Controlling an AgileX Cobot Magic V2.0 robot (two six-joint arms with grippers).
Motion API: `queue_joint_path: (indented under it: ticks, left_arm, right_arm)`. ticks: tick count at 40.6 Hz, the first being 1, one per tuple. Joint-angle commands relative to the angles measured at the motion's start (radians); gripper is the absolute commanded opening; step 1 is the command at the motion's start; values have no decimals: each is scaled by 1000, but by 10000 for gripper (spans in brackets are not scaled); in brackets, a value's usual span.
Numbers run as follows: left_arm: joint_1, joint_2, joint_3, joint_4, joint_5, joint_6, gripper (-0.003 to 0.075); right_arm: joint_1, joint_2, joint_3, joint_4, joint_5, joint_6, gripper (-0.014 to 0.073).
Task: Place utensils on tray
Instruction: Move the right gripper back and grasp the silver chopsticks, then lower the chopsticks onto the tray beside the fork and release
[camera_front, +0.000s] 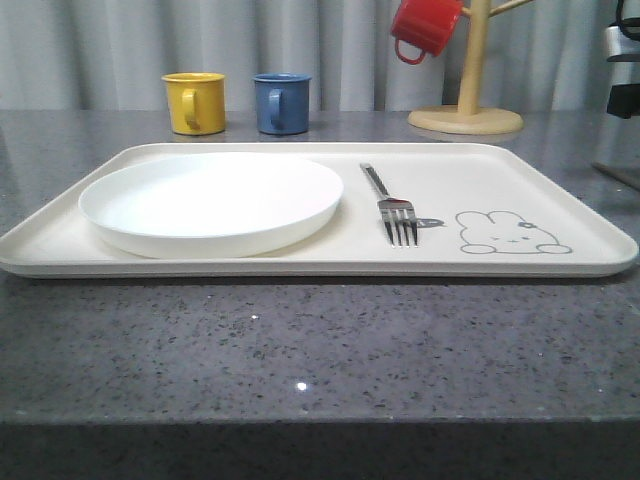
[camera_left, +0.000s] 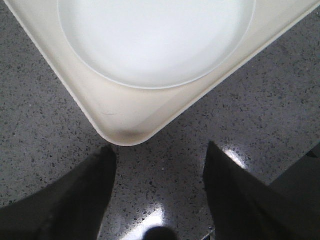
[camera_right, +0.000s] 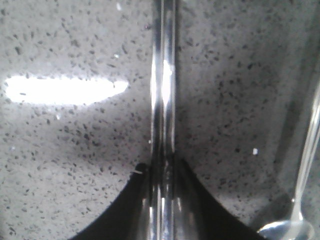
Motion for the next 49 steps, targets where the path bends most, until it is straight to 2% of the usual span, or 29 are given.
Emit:
queue_joint_path:
  ticks: [1,8,15,20,25,33,40,45,49]
  left_arm:
    - [-9,-19,-28,3,-50,-11,389]
    - [-9,-19,-28,3,-50,-11,389]
    - [-9,-19,-28,3,-50,-11,389]
    - [-9,-19,-28,3,-50,-11,389]
    - [-9,-19,-28,3,-50,-11,389]
    - [-9,-19,-28,3,-50,-11,389]
    - [-9,-19,-28,3,-50,-11,389]
    - [-9,-19,-28,3,-52,-11,389]
    - [-9,-19,-28,3,-52,-11,389]
  right_arm:
    - [-5,-44,-31,3,8,-12,24]
    - [25,-79,-88,68,60,-13,24]
    - [139,-103,-173,162,117,-11,25]
    - [223,-101,-189,206,74,14,25]
    - [290,-86,-189,212,24,108,25]
    - [326,-16,-188,212,15,225,25]
    - [327,42,-188,212,1,263,28]
    - [327,58,-188,211,-3,267,104]
    - [327,55,-189,211,-14,257,251]
